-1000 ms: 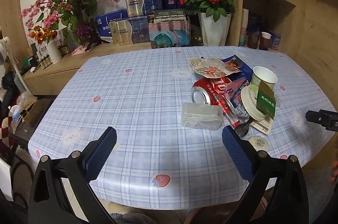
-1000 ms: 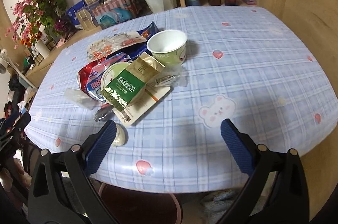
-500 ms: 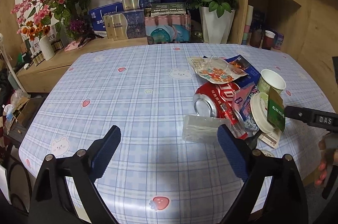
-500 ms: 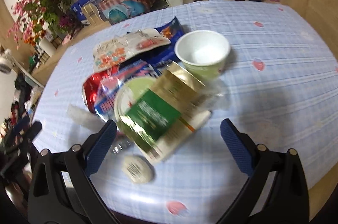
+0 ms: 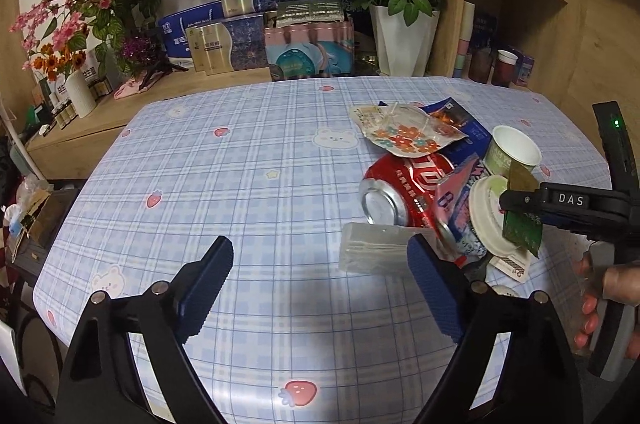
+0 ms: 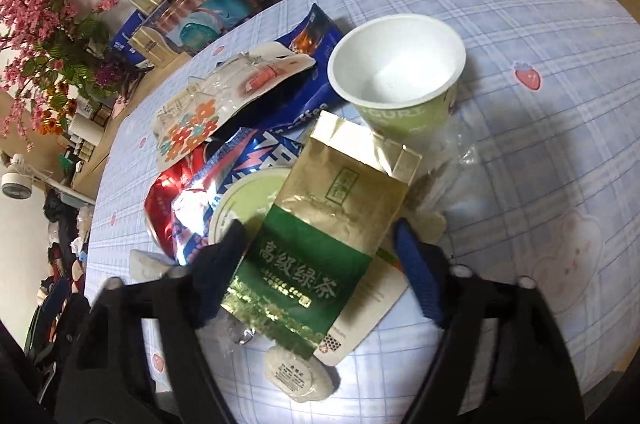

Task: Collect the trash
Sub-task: 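Grasp the white floral snack bag with the left gripper while the right lifts the tea packet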

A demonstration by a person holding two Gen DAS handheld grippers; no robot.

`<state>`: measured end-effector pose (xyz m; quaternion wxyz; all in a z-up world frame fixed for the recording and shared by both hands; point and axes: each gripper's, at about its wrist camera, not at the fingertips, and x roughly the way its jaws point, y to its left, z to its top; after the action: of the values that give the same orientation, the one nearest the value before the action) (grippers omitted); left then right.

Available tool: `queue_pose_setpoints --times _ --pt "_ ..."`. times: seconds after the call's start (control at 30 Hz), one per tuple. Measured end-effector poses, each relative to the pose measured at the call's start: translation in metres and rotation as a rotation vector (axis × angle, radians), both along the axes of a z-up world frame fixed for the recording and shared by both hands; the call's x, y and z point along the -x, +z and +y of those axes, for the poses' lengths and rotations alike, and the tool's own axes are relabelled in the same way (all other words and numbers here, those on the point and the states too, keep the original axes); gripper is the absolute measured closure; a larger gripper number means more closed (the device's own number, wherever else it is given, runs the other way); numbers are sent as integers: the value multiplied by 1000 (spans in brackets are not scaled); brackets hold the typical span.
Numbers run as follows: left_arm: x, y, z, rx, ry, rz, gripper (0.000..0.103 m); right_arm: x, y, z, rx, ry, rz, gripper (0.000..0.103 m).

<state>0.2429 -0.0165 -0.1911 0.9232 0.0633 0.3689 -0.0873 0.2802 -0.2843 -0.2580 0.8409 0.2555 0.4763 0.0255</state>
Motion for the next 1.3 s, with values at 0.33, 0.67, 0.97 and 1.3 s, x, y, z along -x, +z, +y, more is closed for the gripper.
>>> queue_pose_setpoints --times 0.33,0.67,0.97,1.3 --pt "-3 3 -12 5 -26 28 21 34 5 -25 -60 -25 -36 56" --pt "-49 26 -50 -95 -169 13 21 44 3 -38 -78 -37 -39 56" --pt "-113 -7 -149 -382 -365 -10 21 49 10 -52 -79 -61 -64 56" --pt "-139 -47 -189 -576 -448 8 21 52 -1 -77 -104 -104 -43 56"
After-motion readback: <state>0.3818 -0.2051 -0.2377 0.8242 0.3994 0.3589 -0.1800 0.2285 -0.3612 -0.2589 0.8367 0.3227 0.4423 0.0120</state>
